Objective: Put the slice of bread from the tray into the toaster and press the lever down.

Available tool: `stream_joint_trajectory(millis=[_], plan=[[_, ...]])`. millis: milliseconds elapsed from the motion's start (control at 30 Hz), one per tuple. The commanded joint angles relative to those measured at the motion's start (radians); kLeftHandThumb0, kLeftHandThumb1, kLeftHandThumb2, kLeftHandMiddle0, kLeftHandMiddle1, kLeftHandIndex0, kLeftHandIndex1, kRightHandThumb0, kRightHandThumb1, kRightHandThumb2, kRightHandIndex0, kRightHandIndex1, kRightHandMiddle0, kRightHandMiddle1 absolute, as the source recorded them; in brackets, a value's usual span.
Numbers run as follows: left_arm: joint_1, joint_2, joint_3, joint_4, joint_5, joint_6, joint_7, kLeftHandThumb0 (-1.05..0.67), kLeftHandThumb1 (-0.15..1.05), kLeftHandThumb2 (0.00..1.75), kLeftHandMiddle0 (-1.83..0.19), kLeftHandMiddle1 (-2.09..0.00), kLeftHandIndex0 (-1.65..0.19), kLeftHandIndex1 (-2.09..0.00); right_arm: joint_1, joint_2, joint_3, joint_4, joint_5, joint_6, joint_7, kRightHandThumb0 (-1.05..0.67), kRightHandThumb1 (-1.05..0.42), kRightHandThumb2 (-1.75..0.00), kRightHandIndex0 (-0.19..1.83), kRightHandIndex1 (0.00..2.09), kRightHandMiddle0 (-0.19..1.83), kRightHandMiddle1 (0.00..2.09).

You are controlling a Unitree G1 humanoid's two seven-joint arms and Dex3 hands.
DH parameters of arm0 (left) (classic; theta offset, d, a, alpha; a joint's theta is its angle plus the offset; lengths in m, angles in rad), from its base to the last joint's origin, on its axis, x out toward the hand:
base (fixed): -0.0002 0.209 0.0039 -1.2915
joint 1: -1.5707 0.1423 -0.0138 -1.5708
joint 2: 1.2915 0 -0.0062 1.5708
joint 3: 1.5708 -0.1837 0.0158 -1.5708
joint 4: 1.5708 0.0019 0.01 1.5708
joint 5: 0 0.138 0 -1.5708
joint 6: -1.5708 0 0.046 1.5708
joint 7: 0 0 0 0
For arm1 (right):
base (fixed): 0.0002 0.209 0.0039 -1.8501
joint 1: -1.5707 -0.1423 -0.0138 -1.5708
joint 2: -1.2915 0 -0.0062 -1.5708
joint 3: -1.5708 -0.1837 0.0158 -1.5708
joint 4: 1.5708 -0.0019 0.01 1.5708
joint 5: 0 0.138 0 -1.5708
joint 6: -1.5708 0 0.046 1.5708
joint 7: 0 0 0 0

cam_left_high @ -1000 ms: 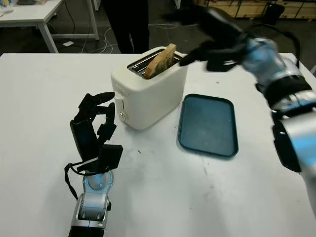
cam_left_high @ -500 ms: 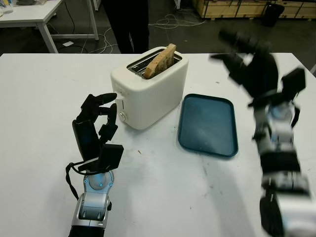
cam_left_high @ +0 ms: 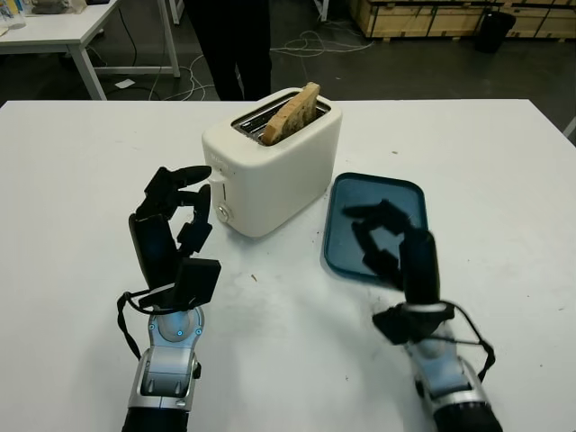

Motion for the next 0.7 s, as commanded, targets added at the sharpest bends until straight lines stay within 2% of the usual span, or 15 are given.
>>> stream_joint_trajectory(millis=[0,233,367,500,667], plan=[[-0.002,0.013,0.007,0.011,0.012,-0.001,-0.005,-0.45,0.92,0.35,-0.63,-1.30,-0.65,-0.88,-0.019,0.021,-0.011,-0.011,0.035,0.023,-0.021,-0.24,-0.92,-0.44,0.74,1.24,0.79,0.72],[0.000,0.031,0.011,0.019,0.023,0.008,-0.010,-0.46,0.92,0.34,-0.62,-1.27,-0.65,-0.87,-0.097,0.056,-0.034,0.075,0.095,-0.007,-0.073,-0.24,-0.92,-0.41,0.67,1.48,0.75,0.84],[0.000,0.057,0.017,0.015,0.022,0.025,-0.037,-0.46,0.92,0.33,-0.62,-1.25,-0.65,-0.86,-0.143,0.075,-0.053,0.108,0.270,-0.007,0.019,-0.25,-0.92,-0.44,0.58,1.71,0.62,1.11],[-0.005,0.097,0.022,0.001,0.032,0.046,-0.071,-0.47,0.92,0.33,-0.62,-1.25,-0.65,-0.86,-0.162,0.077,-0.064,0.088,0.391,0.032,0.121,-0.32,-0.92,-0.47,0.60,1.74,0.55,1.27],[-0.037,0.182,0.026,0.006,0.189,0.075,-0.033,-0.45,0.92,0.29,-0.71,-1.27,-0.73,-0.85,-0.139,0.071,-0.052,0.043,0.420,0.052,0.205,-0.28,-0.92,-0.47,0.57,1.75,0.48,1.37]])
